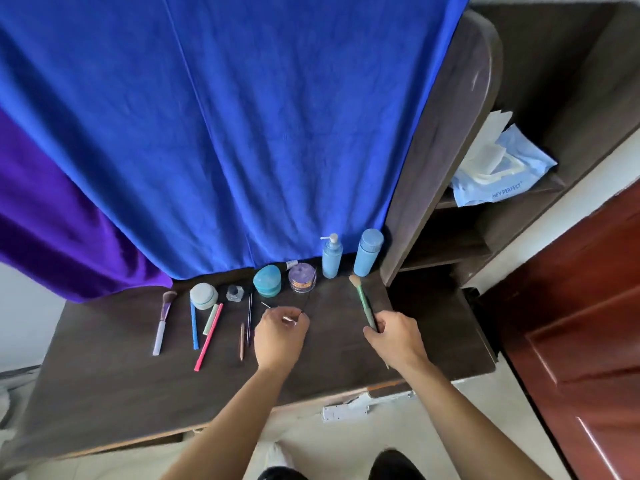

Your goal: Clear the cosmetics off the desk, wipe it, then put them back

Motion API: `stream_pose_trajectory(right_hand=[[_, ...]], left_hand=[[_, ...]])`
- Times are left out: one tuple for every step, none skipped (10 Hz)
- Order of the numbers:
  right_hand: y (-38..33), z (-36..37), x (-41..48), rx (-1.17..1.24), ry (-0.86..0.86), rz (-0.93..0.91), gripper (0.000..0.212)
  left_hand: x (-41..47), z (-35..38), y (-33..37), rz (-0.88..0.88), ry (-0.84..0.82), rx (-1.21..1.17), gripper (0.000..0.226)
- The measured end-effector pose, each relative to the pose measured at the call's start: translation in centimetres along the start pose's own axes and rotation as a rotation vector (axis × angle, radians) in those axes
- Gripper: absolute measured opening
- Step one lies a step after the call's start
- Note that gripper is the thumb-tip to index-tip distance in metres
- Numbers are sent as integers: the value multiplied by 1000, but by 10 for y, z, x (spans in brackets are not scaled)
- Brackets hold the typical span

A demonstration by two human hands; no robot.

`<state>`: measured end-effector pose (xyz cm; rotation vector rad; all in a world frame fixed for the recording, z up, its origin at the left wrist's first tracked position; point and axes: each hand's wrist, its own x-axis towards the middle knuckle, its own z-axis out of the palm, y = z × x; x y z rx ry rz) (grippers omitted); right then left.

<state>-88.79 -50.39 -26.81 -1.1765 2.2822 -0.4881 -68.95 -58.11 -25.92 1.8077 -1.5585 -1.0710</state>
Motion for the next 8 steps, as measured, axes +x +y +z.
stream_pose_trajectory(right_hand=[[10, 9, 14, -60, -21, 81, 37], [17, 18, 33, -73, -75, 139, 26], [25, 28, 61, -74, -131, 136, 23], [30, 41, 89, -84, -196, 120, 27], [39, 56, 112, -85, -225, 82, 20], [45, 62, 122, -72, -205, 73, 23], [54, 62, 123, -85, -199, 41, 41], [54, 49, 120, -164, -267, 10, 55]], left_hand=[[19, 23, -2, -70, -94, 27, 20], [31, 46, -7, -173, -140, 8, 15], [40, 72, -15, -308, -142, 11, 7], [43, 93, -23, -395, -96, 44, 8], [44, 113, -33, -444, -69, 106, 18], [41, 130, -39, -391, -47, 198, 28], [38, 137, -41, -321, -52, 290, 37], [36, 128, -41, -269, -104, 347, 45]])
